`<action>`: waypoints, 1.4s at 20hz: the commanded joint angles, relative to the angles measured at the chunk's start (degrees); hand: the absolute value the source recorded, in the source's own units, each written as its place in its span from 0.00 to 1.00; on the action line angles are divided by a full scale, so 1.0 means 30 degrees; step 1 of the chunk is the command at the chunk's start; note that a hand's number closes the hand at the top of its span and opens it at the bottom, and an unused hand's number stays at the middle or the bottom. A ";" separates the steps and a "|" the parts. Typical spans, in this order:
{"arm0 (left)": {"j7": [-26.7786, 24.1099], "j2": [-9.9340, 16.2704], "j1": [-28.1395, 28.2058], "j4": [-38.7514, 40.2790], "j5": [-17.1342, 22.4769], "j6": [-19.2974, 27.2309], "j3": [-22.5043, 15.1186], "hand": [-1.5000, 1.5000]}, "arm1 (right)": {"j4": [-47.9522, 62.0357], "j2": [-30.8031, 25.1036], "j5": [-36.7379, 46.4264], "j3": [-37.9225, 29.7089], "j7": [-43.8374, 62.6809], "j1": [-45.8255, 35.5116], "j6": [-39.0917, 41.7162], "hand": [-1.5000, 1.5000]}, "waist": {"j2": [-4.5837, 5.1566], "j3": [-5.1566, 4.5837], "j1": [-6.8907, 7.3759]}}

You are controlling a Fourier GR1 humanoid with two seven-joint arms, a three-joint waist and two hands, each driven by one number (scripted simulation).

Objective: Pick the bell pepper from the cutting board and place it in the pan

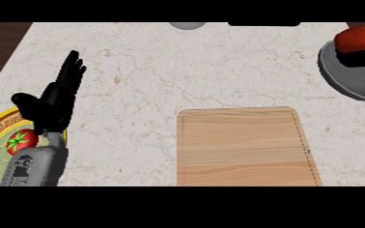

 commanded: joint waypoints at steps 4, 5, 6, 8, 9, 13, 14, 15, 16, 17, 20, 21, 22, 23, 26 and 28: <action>0.0162 0.0240 -0.1299 0.0437 0.0213 -0.0374 0.0207 0.50 | 0.8137 -0.3057 0.1408 -0.1462 -0.4192 -0.1270 -0.3285 1.00 | 0.0270 0.0038 0.0553; 0.0200 -0.0123 -0.0721 -0.0052 -0.0017 -0.0241 -0.0270 0.50 | 0.8956 -0.3578 0.1352 -0.1766 -0.5140 -0.0998 -0.3725 1.00 | 0.0253 0.0052 0.0604; -0.0644 -0.0078 -0.1055 0.0978 0.0297 -0.0544 0.0114 0.50 | 0.9814 -0.3389 0.1340 -0.2056 -0.5635 -0.1135 -0.4889 1.00 | 0.0326 0.0048 0.0559; -0.0326 -0.0647 -0.0501 0.0461 -0.0350 -0.0103 -0.0709 0.50 | 1.1998 -0.4202 0.1065 -0.2412 -0.6596 -0.2141 -0.4632 1.00 | 0.0299 0.0062 0.0753; 0.0088 -0.0232 -0.1278 0.0500 -0.0031 -0.0383 -0.0363 0.50 | 1.2498 -0.4322 0.0846 -0.2806 -0.6947 -0.2212 -0.5123 1.00 | 0.0405 0.0090 0.0887; 0.0078 -0.0398 -0.0946 0.0145 -0.0266 -0.0159 -0.0537 0.50 | 1.4703 -0.4914 0.0386 -0.3641 -0.8406 -0.2321 -0.5909 1.00 | 0.0449 0.0124 0.1087; 0.0172 -0.0046 -0.1340 0.0363 -0.0043 -0.0400 -0.0209 0.50 | 1.4904 -0.5032 0.0453 -0.3599 -0.8791 -0.2164 -0.5893 1.00 | 0.0579 0.0152 0.1216; -0.0373 -0.0295 -0.0585 0.0318 0.0078 -0.0642 -0.0407 0.50 | 1.5393 -0.4701 0.0324 -0.3685 -0.9318 -0.2119 -0.6131 1.00 | 0.0516 0.0135 0.1223; 0.0706 0.0007 -0.1898 0.0504 0.0319 -0.0546 -0.0003 0.50 | 1.5295 -0.4862 -0.1480 -0.4998 -0.9720 -0.2558 -0.4461 1.00 | 0.0472 0.0174 0.0836; 0.0177 -0.0385 -0.0991 0.0011 -0.0120 -0.0224 -0.0450 0.50 | 1.5995 -0.4762 -0.1376 -0.5035 -0.9876 -0.2286 -0.4627 1.00 | 0.0459 0.0167 0.1080; 0.0255 -0.0479 -0.1460 0.0399 -0.0073 -0.0253 -0.0465 0.50 | 1.7361 -0.4124 -0.2138 -0.5390 -0.9391 -0.2702 -0.1726 0.00 | 0.0515 0.0177 0.1082; 0.0099 -0.0597 -0.1500 0.0571 -0.0260 -0.0093 -0.0557 0.50 | 1.7669 -0.4566 -0.2104 -0.5325 -0.9675 -0.2780 -0.0742 0.00 | 0.0616 0.0190 0.1139; -0.0630 -0.0485 -0.0874 0.0776 -0.0111 -0.0441 -0.0449 0.50 | 1.7920 -0.4400 -0.2333 -0.5552 -0.9844 -0.2749 -0.0563 0.00 | 0.0665 0.0180 0.1301; 0.0131 -0.0501 -0.0851 -0.0113 0.0126 -0.0523 -0.0556 0.50 | 1.8058 -0.4954 -0.2639 -0.5877 -1.0027 -0.2963 0.0015 0.00 | 0.0482 0.0184 0.1359; 0.0138 -0.0374 -0.1726 0.0511 -0.0196 -0.0061 -0.0249 0.50 | 1.8296 -0.4618 -0.2506 -0.5794 -1.1385 -0.2604 -0.0347 0.00 | 0.0609 0.0190 0.1195; -0.0176 -0.0250 -0.1114 0.0559 0.0069 -0.0487 -0.0152 0.50 | 1.8213 -0.4997 -0.2913 -0.6255 -1.2689 -0.2008 -0.0585 0.00 | 0.0496 0.0163 0.0971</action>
